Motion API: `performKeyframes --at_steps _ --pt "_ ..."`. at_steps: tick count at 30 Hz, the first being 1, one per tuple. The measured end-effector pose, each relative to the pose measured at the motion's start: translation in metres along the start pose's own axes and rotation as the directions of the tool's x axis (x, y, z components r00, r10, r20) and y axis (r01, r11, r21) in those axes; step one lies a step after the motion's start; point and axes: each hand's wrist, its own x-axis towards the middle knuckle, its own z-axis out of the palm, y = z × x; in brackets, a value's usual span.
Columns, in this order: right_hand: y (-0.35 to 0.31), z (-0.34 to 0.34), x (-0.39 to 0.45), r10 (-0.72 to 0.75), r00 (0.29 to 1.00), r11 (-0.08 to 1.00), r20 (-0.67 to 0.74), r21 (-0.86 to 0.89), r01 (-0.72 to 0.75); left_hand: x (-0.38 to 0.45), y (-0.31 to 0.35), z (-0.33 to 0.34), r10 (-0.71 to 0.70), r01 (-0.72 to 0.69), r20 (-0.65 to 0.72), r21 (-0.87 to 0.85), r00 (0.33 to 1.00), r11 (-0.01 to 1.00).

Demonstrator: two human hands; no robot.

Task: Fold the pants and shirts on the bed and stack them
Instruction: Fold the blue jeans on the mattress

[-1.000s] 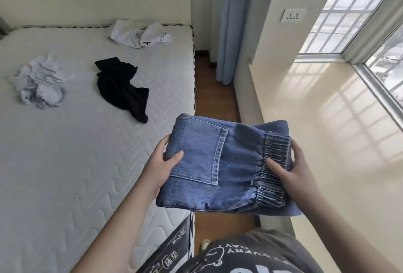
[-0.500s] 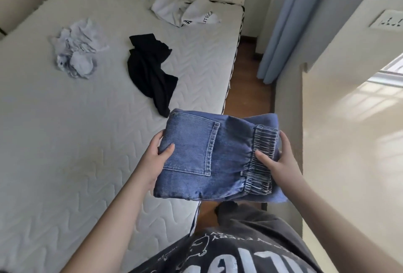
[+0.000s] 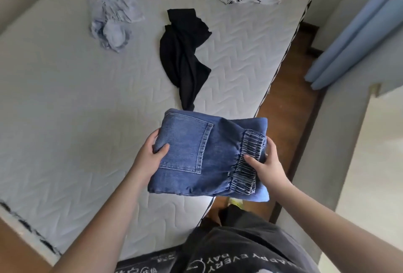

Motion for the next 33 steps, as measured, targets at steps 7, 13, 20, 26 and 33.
performKeyframes --at_steps 7,13,20,26,33 --pt "0.041 0.064 0.053 0.292 0.949 0.948 0.120 0.094 -0.303 0.046 -0.044 -0.045 -0.028 0.041 -0.065 0.217 0.998 0.975" --pt "0.087 0.113 0.061 0.447 0.893 0.889 0.046 0.090 -0.449 0.096 -0.069 -0.066 0.011 -0.031 0.046 0.451 0.999 0.892" --pt "0.124 0.146 0.078 0.467 0.883 0.869 0.046 0.161 -0.468 0.150 -0.102 -0.072 0.054 -0.086 0.070 0.615 0.996 0.784" --pt "0.160 0.157 0.113 0.472 0.878 0.863 0.076 0.164 -0.478 0.185 -0.140 -0.090 0.073 -0.057 0.003 0.660 0.997 0.749" --pt "0.168 0.147 0.144 0.373 0.887 0.879 -0.270 -0.201 -0.431 0.215 -0.181 -0.061 -0.050 0.089 -0.075 0.735 0.996 0.673"
